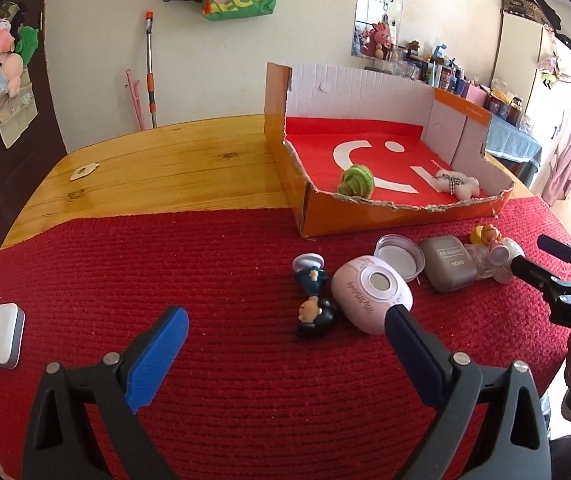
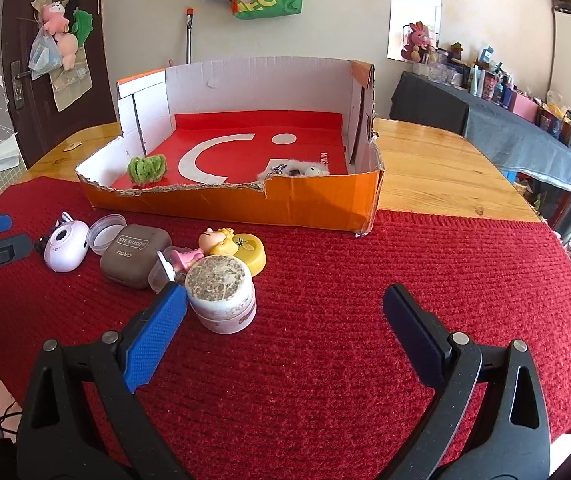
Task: Organize objects
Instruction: 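Reach the left tool to the blue figurine while the right tool reaches the cream jar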
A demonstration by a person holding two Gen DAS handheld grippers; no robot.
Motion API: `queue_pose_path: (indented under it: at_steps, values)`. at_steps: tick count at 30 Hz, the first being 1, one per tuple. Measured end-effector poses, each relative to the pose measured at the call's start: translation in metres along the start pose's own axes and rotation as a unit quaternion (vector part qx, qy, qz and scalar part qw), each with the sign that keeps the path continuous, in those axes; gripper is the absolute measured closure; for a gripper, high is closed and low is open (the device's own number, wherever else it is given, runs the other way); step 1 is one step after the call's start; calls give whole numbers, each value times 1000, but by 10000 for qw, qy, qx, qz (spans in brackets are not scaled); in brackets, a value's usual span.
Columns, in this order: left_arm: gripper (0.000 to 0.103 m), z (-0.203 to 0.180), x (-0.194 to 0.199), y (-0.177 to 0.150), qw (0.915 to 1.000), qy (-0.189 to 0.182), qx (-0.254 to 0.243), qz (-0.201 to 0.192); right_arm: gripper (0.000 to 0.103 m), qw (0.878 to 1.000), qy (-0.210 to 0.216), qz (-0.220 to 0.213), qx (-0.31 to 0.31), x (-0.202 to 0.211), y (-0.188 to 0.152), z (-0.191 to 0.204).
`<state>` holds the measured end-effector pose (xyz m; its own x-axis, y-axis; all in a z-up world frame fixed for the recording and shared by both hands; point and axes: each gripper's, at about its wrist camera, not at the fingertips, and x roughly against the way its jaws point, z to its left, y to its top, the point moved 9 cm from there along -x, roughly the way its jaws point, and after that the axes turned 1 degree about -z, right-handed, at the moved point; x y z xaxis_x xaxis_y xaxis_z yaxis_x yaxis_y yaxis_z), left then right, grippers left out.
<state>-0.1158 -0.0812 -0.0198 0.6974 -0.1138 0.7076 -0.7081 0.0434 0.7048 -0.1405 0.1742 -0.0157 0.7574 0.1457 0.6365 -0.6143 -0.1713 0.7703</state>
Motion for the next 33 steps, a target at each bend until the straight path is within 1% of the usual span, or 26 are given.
queue_pose_path:
  at_steps: [3,7,9,12,18,20,23,26,27,30,33]
  values:
    - [7,4,-7,-3,9998,-75,-31,175,3,10000,-2,17,24,-1,1,1]
    - [7,9,-19,-10,9981,-374,184,449,3,10000,-29,6,83,-1,1,3]
    - [7,11,-24,-12,9975,-406,244,527,3,9999,-34,3,107,-1,2,3]
    - [7,11,-26,-10,9981,-288,132,536,3,9999,-47,22,155,-2,2,4]
    - [7,18,-34,-8,9983,114,-103,566,3,9998,-58,59,179,-3,-1,3]
    - [7,21,-34,-8,9983,143,-116,555,3,9998,-97,60,172,-3,-2,1]
    - [13,22,-34,-7,9984,100,-102,538,3,9998,-129,76,131,-2,-3,-4]
    - [18,17,-36,-5,9985,16,-182,523,3,9998,-23,149,122,-3,-4,-4]
    - [18,15,-37,-4,9984,16,-213,522,3,9997,-6,175,155,-4,-5,-3]
    - [24,9,-39,-1,9983,16,-338,471,3,9994,-3,220,277,-7,-5,0]
    - [28,6,-42,3,9985,-41,-317,450,3,9988,-63,313,382,-12,-5,1]
